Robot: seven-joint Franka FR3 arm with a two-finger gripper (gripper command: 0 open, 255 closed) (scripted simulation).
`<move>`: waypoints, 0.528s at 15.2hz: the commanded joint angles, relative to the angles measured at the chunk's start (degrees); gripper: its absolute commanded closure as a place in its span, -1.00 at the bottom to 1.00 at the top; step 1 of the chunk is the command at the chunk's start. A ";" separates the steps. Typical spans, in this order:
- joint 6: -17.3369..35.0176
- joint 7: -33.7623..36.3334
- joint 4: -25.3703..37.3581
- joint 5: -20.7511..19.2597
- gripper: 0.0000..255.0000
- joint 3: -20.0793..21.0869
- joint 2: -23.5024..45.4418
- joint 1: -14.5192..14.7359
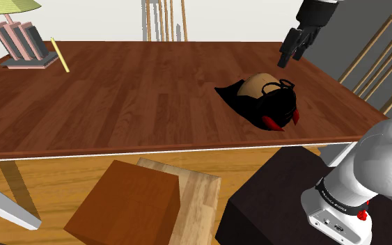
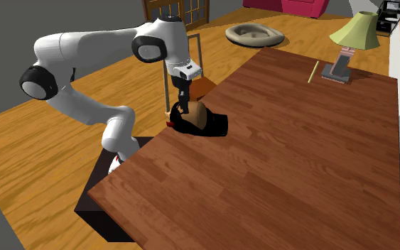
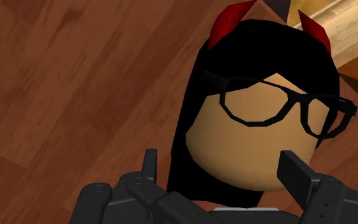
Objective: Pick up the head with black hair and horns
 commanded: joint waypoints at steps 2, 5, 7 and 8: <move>-0.65 2.74 1.82 -1.32 -1.00 3.15 2.79 -0.28; -3.57 11.15 7.97 -6.07 -1.00 12.37 12.18 -1.63; -6.47 17.08 12.62 -10.01 -1.00 18.32 19.33 -2.77; -8.26 20.17 15.11 -12.24 -1.00 21.22 23.21 -3.33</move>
